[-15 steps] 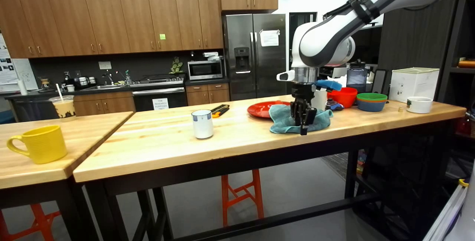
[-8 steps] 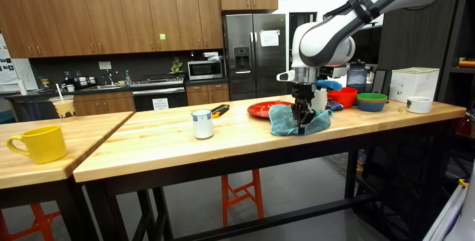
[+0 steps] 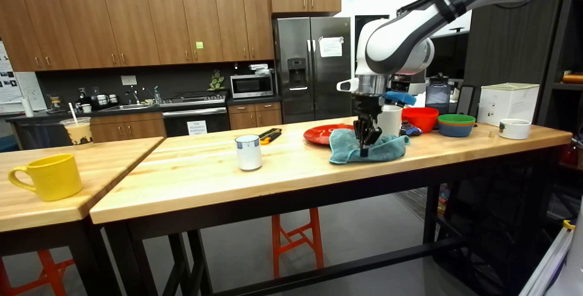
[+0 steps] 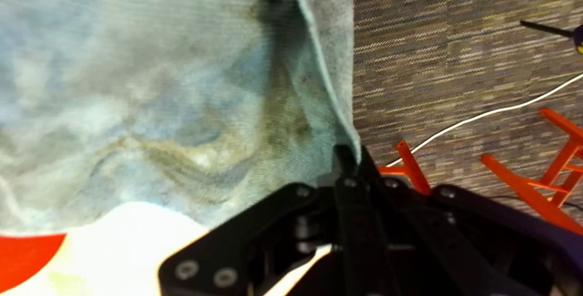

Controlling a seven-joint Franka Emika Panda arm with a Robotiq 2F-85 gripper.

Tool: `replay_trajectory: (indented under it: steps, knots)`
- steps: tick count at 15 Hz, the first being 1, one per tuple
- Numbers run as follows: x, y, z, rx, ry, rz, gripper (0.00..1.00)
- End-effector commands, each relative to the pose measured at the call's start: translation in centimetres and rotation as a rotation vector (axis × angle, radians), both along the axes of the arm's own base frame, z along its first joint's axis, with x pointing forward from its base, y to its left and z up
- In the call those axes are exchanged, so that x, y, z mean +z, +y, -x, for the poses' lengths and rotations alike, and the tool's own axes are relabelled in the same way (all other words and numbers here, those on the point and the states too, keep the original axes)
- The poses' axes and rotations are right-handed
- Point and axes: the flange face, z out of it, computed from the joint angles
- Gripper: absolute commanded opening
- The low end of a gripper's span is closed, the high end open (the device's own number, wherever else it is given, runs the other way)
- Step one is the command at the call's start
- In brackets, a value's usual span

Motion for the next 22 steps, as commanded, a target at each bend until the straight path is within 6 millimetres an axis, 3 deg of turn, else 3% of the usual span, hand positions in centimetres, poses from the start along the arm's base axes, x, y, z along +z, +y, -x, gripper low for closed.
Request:
replay_trajectory:
  steps: [1, 5, 9, 14, 22]
  knots:
    - [7.2, 0.9, -2.1, -0.074, -0.112, -0.050, 0.00]
    - [15.5, 2.6, -5.1, -0.141, -0.276, -0.077, 0.00]
    - [20.3, 4.3, -6.6, -0.187, -0.366, -0.092, 0.00]
    - [21.9, 5.4, -8.6, -0.240, -0.400, -0.072, 0.00]
    - [23.7, 4.3, -13.1, -0.352, -0.438, -0.075, 0.00]
